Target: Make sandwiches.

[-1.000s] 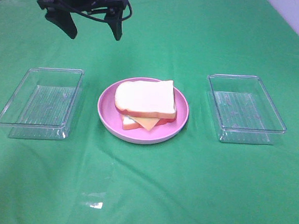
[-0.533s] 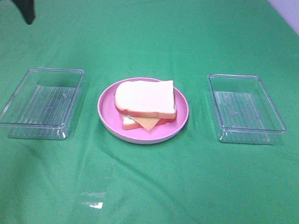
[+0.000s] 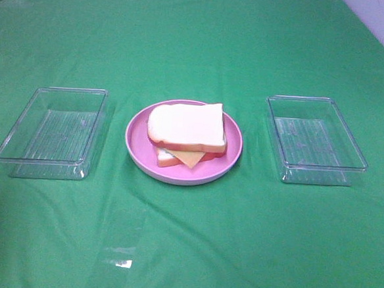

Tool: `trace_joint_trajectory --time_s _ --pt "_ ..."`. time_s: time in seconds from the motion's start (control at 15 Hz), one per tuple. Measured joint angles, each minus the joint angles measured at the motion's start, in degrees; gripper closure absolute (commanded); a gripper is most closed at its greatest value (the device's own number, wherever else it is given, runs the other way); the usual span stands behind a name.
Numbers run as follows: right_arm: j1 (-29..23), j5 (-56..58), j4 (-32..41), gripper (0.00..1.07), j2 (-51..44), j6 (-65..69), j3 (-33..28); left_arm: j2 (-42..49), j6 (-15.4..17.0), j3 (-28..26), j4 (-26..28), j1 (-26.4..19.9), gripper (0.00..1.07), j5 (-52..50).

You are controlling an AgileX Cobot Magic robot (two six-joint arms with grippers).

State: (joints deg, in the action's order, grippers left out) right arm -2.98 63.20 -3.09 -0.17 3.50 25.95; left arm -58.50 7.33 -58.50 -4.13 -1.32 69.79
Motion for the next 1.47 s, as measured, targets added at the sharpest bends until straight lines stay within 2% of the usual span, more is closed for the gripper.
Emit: trace_joint_trajectory --time_s 0.13,0.47,0.73,0.8,1.0,1.47 --pt "0.0 0.0 0.0 0.12 0.0 0.0 0.0 7.4 -0.5 5.5 0.0 0.0 0.15 0.0" --pt "0.0 0.0 0.0 0.12 0.0 0.0 0.0 32.9 -3.1 19.8 0.0 0.0 0.15 -2.5" --pt "0.0 0.0 0.0 0.12 0.0 0.0 0.0 48.4 -4.8 26.5 0.1 0.0 0.15 -4.0" --pt "0.0 0.0 0.0 0.12 0.0 0.0 0.0 55.9 -6.0 28.4 1.4 0.0 0.15 -6.5" --pt "0.0 0.0 0.0 0.12 0.0 0.0 0.0 58.7 -7.3 28.7 2.8 0.0 0.15 -7.2" --pt "0.0 0.0 0.0 0.12 0.0 0.0 0.0 58.8 -7.3 28.7 3.3 0.0 0.15 -7.9"
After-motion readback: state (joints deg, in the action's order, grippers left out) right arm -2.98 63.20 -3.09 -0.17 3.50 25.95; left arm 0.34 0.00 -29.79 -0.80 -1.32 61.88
